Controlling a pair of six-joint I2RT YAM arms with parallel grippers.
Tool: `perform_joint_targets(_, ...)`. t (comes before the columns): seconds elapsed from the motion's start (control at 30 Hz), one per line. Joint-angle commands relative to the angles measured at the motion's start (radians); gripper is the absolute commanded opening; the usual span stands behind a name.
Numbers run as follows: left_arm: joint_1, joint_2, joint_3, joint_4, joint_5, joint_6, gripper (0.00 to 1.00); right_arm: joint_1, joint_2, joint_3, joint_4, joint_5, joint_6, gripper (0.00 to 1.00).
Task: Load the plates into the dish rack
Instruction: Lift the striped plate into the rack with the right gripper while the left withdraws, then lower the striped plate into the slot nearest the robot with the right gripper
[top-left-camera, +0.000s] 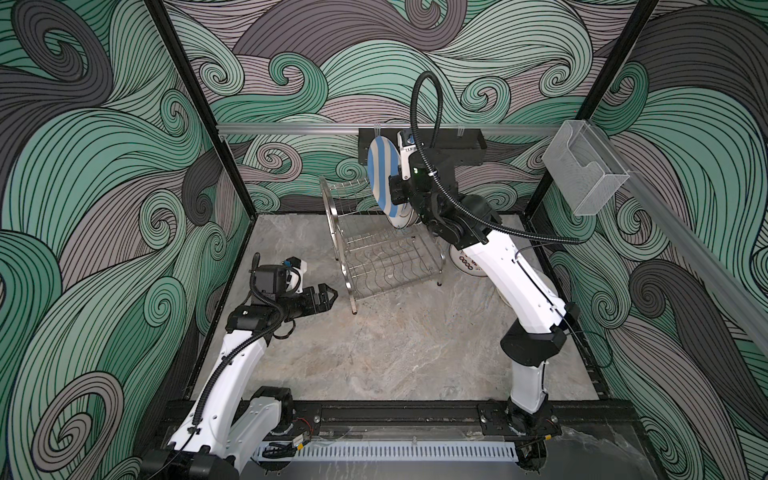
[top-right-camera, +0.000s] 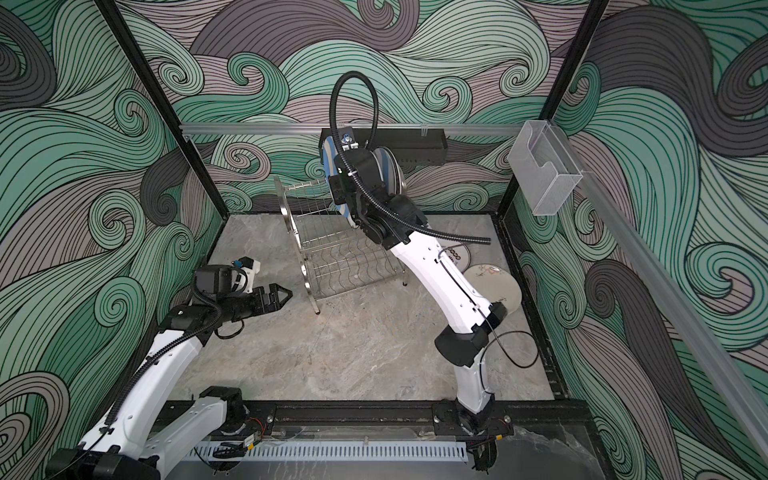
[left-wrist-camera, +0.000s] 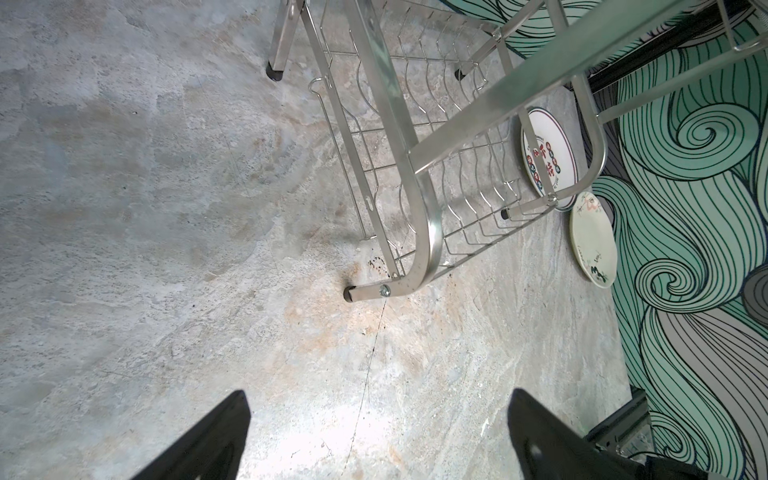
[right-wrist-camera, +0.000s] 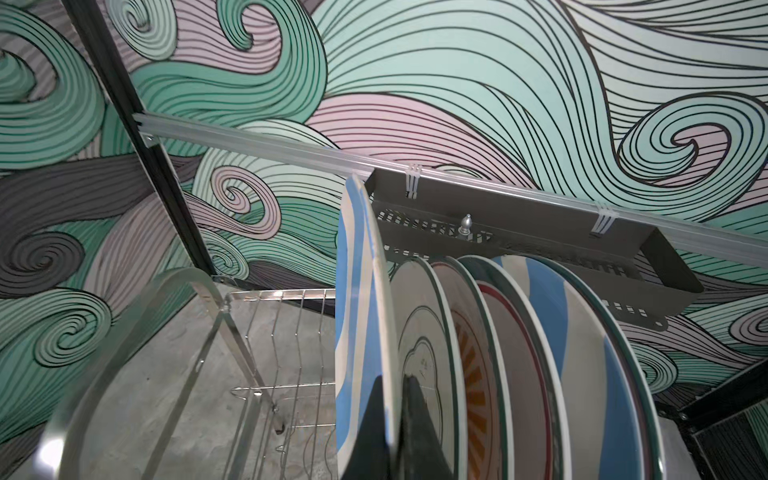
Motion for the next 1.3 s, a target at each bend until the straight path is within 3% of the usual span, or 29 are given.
perform_joint_targets(0.0,0.014,0.014,0.027,0.003,0.037,0.013,0.99,-0.002,0.018,0.053,0.075,0.102,-0.043,0.00)
perform_joint_targets(1.27,0.041,0.011,0.014,0.018,0.067,0.023,0.99,0.005,0.071,0.038,0.060,0.072,0.052,0.00)
